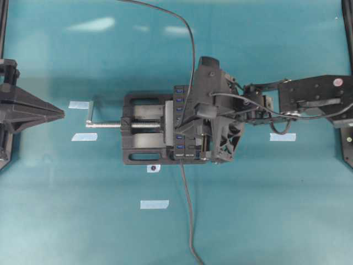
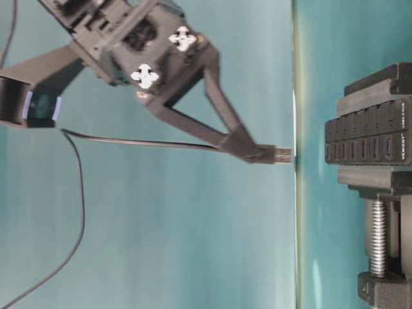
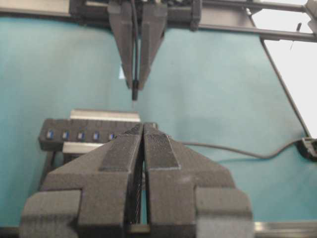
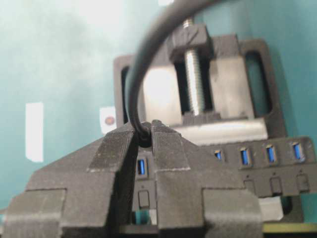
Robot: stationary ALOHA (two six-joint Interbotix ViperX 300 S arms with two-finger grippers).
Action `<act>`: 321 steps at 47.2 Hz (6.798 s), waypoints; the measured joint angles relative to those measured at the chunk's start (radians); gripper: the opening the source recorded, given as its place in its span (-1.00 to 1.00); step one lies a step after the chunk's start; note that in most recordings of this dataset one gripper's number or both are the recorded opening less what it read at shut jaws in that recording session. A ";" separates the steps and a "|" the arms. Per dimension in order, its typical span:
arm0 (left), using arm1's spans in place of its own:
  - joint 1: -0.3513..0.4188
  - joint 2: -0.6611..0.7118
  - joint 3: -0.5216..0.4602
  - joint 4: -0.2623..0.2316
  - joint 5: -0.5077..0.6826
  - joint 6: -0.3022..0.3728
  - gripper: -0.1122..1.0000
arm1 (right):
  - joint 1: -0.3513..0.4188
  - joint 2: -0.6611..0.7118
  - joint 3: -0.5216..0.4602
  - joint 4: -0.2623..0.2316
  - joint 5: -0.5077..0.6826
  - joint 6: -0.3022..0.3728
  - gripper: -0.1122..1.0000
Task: Insert the USB into the front port of the fixed hub.
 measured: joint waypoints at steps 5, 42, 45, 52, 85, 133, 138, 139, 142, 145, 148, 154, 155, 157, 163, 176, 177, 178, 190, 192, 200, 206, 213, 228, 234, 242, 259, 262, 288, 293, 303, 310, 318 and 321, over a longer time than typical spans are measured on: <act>0.000 -0.003 0.002 0.000 -0.008 -0.002 -0.80 | 0.006 0.012 0.000 0.000 0.000 0.000 -0.71; 0.000 -0.009 0.008 0.000 -0.021 -0.020 -0.80 | 0.040 0.106 0.003 0.005 0.002 0.002 -0.72; 0.000 -0.008 0.008 0.000 -0.020 -0.021 -0.80 | 0.040 0.109 0.005 0.005 0.002 0.000 -0.72; 0.000 -0.008 0.015 0.000 -0.021 -0.021 -0.80 | 0.040 0.126 0.003 0.005 0.002 0.002 -0.72; 0.000 -0.008 0.020 0.000 -0.020 -0.025 -0.80 | 0.029 0.143 -0.006 0.005 0.002 0.002 -0.73; 0.008 -0.009 0.028 0.002 -0.021 -0.026 -0.80 | 0.023 0.167 -0.023 0.002 0.097 0.002 -0.72; 0.011 -0.009 0.028 0.000 -0.021 -0.026 -0.80 | 0.023 0.166 -0.023 0.003 0.097 0.002 -0.72; 0.011 -0.009 0.026 0.000 -0.021 -0.026 -0.80 | 0.023 0.166 -0.023 0.002 0.097 0.000 -0.73; 0.014 -0.009 0.028 0.000 -0.021 -0.026 -0.80 | 0.023 0.166 -0.023 0.002 0.097 0.002 -0.72; 0.017 -0.009 0.028 0.000 -0.021 -0.026 -0.80 | 0.023 0.167 -0.023 0.002 0.097 0.002 -0.72; 0.018 -0.009 0.029 0.000 -0.021 -0.026 -0.80 | 0.023 0.170 -0.023 0.003 0.094 0.002 -0.73; 0.018 -0.009 0.029 0.000 -0.021 -0.026 -0.80 | 0.026 0.176 -0.026 0.000 0.094 0.002 -0.72; 0.020 -0.009 0.029 0.000 -0.021 -0.026 -0.80 | 0.026 0.179 -0.026 0.000 0.094 0.002 -0.72; 0.020 -0.009 0.029 0.000 -0.021 -0.026 -0.80 | 0.028 0.183 -0.028 -0.002 0.094 0.002 -0.72; 0.020 -0.009 0.029 0.000 -0.021 -0.026 -0.80 | 0.031 0.186 -0.029 -0.002 0.094 0.002 -0.73; 0.020 -0.009 0.029 0.000 -0.020 -0.026 -0.80 | 0.032 0.187 -0.031 -0.002 0.097 0.002 -0.73; 0.018 -0.009 0.029 0.000 -0.021 -0.026 -0.80 | 0.032 0.189 -0.031 0.000 0.097 0.002 -0.73; 0.020 -0.009 0.029 0.000 -0.020 -0.026 -0.80 | 0.032 0.187 -0.032 0.000 0.098 0.002 -0.73; 0.020 -0.012 0.032 0.000 -0.043 -0.026 -0.80 | 0.032 0.189 -0.037 0.000 0.091 0.002 -0.73; 0.020 -0.012 0.034 0.000 -0.043 -0.026 -0.80 | 0.032 0.189 -0.037 0.000 0.083 0.002 -0.73; 0.020 -0.017 0.048 0.002 -0.043 -0.028 -0.80 | 0.031 0.190 -0.035 0.000 0.052 0.002 -0.68; 0.020 -0.026 0.052 0.000 -0.043 -0.028 -0.80 | 0.029 0.195 -0.035 0.000 0.031 0.002 -0.50; 0.020 -0.032 0.054 0.000 -0.041 -0.028 -0.80 | 0.020 0.201 -0.034 0.000 0.025 0.000 -0.02; 0.020 -0.032 0.055 0.000 -0.041 -0.031 -0.80 | 0.003 0.173 -0.032 -0.005 0.057 0.000 0.80; 0.021 -0.032 0.055 0.000 -0.041 -0.057 -0.80 | 0.002 0.144 -0.029 -0.011 0.067 0.002 0.79; 0.020 -0.032 0.067 0.000 -0.041 -0.103 -0.80 | 0.000 0.104 0.000 -0.009 0.055 0.002 0.79; 0.021 -0.041 0.074 0.000 -0.041 -0.100 -0.80 | 0.003 -0.057 0.163 -0.011 -0.066 0.002 0.78; 0.021 -0.046 0.075 0.002 -0.043 -0.098 -0.80 | 0.002 -0.077 0.184 -0.011 -0.080 0.002 0.78; 0.021 -0.080 0.078 0.000 -0.043 -0.100 -0.80 | 0.003 -0.213 0.330 -0.011 -0.189 0.002 0.78; 0.020 -0.084 0.078 0.002 -0.043 -0.098 -0.80 | 0.005 -0.247 0.365 -0.011 -0.229 0.002 0.78; 0.021 -0.084 0.078 0.002 -0.043 -0.100 -0.80 | 0.009 -0.290 0.419 -0.011 -0.296 0.002 0.78; 0.021 -0.084 0.078 0.000 -0.041 -0.100 -0.80 | 0.020 -0.295 0.437 -0.011 -0.310 0.002 0.78; 0.020 -0.086 0.078 0.000 -0.043 -0.100 -0.80 | 0.028 -0.295 0.451 -0.011 -0.313 0.002 0.78; 0.021 -0.086 0.080 0.002 -0.043 -0.100 -0.80 | 0.029 -0.295 0.454 -0.011 -0.321 0.002 0.78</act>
